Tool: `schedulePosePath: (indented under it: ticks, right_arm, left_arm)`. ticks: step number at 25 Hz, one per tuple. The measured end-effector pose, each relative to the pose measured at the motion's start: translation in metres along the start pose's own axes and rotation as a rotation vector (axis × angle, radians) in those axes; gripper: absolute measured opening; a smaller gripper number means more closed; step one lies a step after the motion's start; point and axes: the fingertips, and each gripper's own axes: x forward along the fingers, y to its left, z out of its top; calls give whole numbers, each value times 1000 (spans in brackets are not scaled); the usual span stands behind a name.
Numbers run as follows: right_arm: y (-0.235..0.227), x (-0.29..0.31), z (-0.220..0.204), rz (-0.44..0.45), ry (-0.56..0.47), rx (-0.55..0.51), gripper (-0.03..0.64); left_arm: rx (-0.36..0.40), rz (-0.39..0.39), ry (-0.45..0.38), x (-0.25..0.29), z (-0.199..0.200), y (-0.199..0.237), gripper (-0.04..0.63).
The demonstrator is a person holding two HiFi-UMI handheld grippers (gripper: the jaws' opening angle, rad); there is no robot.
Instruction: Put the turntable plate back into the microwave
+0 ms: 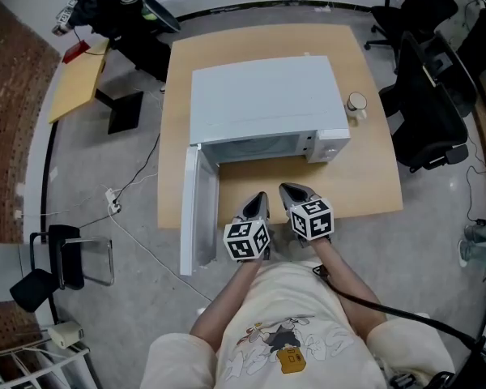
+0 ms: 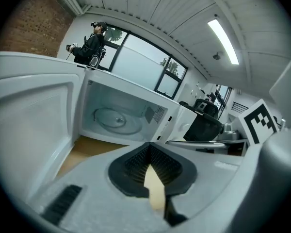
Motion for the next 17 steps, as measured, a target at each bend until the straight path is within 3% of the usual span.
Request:
schedulePosePath:
  ticks: [17]
  right_arm:
    - [16,1,0,31,23,-27,6]
  left_arm:
    - [-14,-6,-18,-7,6,0,0]
